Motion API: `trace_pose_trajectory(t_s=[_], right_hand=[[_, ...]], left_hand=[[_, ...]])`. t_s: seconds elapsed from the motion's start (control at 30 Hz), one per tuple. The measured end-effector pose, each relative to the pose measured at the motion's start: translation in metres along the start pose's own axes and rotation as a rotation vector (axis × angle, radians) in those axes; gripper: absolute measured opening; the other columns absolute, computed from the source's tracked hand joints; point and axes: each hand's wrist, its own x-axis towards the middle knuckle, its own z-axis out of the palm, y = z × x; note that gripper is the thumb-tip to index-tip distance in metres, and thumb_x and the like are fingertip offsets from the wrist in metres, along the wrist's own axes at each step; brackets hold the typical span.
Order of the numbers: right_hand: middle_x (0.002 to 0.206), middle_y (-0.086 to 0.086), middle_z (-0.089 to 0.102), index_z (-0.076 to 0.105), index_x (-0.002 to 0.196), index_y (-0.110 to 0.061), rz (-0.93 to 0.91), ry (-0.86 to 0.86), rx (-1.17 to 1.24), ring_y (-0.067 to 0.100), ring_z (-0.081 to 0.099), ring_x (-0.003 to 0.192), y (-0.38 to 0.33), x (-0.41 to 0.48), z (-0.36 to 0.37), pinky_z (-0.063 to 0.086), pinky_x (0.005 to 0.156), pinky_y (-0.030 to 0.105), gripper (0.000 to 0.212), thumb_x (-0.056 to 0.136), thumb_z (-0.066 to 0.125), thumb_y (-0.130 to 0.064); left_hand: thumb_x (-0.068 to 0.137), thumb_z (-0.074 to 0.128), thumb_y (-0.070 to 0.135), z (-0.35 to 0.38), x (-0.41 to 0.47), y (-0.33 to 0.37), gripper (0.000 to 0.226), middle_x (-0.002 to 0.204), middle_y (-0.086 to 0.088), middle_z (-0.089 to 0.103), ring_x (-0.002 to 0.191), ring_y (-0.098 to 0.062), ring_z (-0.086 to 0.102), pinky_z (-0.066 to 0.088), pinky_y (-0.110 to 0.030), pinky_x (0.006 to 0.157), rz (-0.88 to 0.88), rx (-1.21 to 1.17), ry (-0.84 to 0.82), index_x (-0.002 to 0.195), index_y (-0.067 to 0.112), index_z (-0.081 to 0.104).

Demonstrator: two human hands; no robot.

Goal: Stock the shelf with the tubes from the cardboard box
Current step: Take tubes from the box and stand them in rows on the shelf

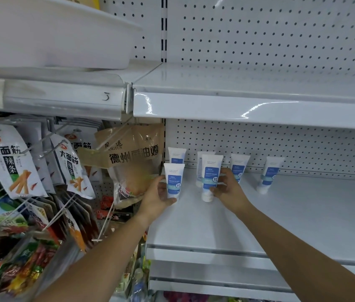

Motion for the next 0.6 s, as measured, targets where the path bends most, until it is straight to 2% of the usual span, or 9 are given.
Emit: trace_pose_trajectory(t_s=[0.1, 0.2, 0.27, 0.33, 0.47, 0.6], right_hand=[[0.110, -0.002, 0.059, 0.045, 0.125, -0.012, -0.017, -0.006, 0.020, 0.011, 0.062, 0.096, -0.003, -0.001, -0.008, 0.054, 0.085, 0.029, 0.048, 0.086, 0.064, 0.007], [0.116, -0.003, 0.060, 0.045, 0.125, -0.018, -0.027, -0.022, 0.037, 0.016, 0.061, 0.106, -0.006, -0.001, -0.016, 0.053, 0.095, 0.047, 0.049, 0.086, 0.065, 0.005], [0.117, -0.005, 0.061, 0.046, 0.124, -0.021, -0.039, -0.033, 0.046, 0.020, 0.061, 0.110, -0.008, -0.003, -0.021, 0.051, 0.097, 0.052, 0.049, 0.086, 0.066, 0.003], [0.117, -0.007, 0.062, 0.047, 0.121, -0.026, -0.046, -0.042, 0.055, 0.021, 0.060, 0.111, -0.010, -0.005, -0.025, 0.051, 0.097, 0.054, 0.049, 0.085, 0.068, -0.001], [0.116, -0.005, 0.062, 0.050, 0.116, -0.031, -0.065, -0.068, 0.096, 0.023, 0.062, 0.110, -0.016, -0.011, -0.030, 0.054, 0.091, 0.053, 0.045, 0.084, 0.071, -0.008], [0.118, 0.002, 0.061, 0.048, 0.120, -0.025, -0.053, -0.097, 0.161, 0.025, 0.062, 0.111, -0.021, -0.017, -0.035, 0.057, 0.087, 0.049, 0.043, 0.088, 0.068, -0.005]], left_hand=[[0.063, 0.092, 0.010, -0.013, -0.008, 0.003, 0.079, 0.113, 0.005, 0.062, 0.102, -0.009, 0.060, 0.050, -0.020, 0.084, 0.005, 0.006, 0.094, 0.129, 0.023, 0.052], [0.063, 0.093, 0.020, -0.027, -0.018, 0.013, 0.058, 0.103, 0.003, 0.067, 0.093, -0.012, 0.062, 0.049, -0.017, 0.077, 0.011, 0.005, 0.214, 0.112, 0.023, 0.062], [0.068, 0.090, 0.021, -0.033, -0.025, 0.022, 0.041, 0.095, 0.000, 0.069, 0.089, -0.014, 0.064, 0.049, -0.017, 0.076, 0.014, 0.011, 0.246, 0.100, 0.018, 0.065], [0.072, 0.087, 0.019, -0.032, -0.034, 0.032, 0.027, 0.089, -0.001, 0.070, 0.085, -0.014, 0.065, 0.049, -0.020, 0.076, 0.023, 0.004, 0.241, 0.091, 0.014, 0.068], [0.077, 0.082, 0.008, -0.015, -0.052, 0.056, 0.011, 0.081, 0.001, 0.073, 0.073, -0.003, 0.065, 0.050, -0.014, 0.072, 0.059, -0.042, 0.208, 0.082, 0.010, 0.072], [0.078, 0.082, 0.010, 0.014, -0.064, 0.067, 0.015, 0.087, -0.005, 0.075, 0.081, -0.014, 0.070, 0.056, -0.021, 0.079, 0.088, -0.086, 0.112, 0.091, 0.008, 0.075]])
